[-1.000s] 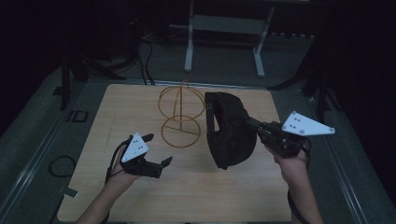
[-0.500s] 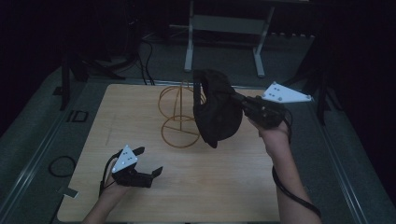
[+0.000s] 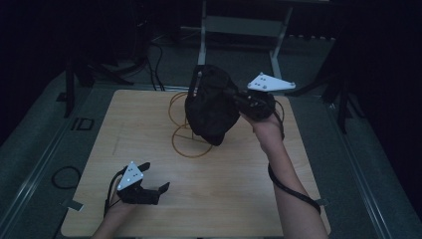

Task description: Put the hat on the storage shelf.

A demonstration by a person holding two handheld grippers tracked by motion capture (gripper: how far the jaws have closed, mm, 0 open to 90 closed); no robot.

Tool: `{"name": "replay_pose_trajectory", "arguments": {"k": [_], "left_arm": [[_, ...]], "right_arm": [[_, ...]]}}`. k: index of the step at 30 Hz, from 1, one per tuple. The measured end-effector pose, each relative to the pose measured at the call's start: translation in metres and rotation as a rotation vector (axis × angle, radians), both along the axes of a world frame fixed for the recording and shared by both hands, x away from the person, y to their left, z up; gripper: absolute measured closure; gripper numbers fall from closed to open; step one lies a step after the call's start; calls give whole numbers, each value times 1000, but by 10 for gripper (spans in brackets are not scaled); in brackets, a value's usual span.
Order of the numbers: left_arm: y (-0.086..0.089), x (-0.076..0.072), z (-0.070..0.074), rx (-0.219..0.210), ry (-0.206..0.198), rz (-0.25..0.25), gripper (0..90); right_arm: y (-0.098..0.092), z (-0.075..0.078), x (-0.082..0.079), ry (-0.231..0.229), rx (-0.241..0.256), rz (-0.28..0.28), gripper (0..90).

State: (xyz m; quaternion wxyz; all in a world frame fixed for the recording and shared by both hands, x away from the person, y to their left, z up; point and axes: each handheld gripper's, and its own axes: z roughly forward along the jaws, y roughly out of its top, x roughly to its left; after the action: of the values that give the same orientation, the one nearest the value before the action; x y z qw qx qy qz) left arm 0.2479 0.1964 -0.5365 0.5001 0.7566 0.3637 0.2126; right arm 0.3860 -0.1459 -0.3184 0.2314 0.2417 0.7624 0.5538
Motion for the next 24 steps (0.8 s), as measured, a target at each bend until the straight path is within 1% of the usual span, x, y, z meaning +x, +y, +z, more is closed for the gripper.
{"name": "replay_pose_trajectory", "arguments": {"k": [4,6,9,11,12,14,16,19,21,24], "left_arm": [[3,0,1,-14,-4,8,19],[4,0,1,-18,-9,11,19],[5,0,0,-7,-8,15,19],[5,1,-1,12,-8,20,19],[7,1,-2,12,-6,20,19],[9,1,-2,-2,-1,26,19],[9,1,-2,-4,-1,27,19],[9,1,-3,-6,0,24,19],[9,1,-3,-5,1,21,19],[9,1,-3,-10,3,20,19]], "right_arm": [[12,-10,7,18,-30,-1,886],[16,-14,10,32,-33,2,886],[21,-20,13,45,-38,3,886],[25,-23,16,60,-42,1,886],[26,-25,17,64,-47,0,886],[30,-28,19,74,-56,0,885],[33,-30,22,88,-56,2,884],[41,-33,22,93,-70,7,879],[47,-35,23,85,-92,-7,877],[50,-37,24,89,-81,-8,862]]}}
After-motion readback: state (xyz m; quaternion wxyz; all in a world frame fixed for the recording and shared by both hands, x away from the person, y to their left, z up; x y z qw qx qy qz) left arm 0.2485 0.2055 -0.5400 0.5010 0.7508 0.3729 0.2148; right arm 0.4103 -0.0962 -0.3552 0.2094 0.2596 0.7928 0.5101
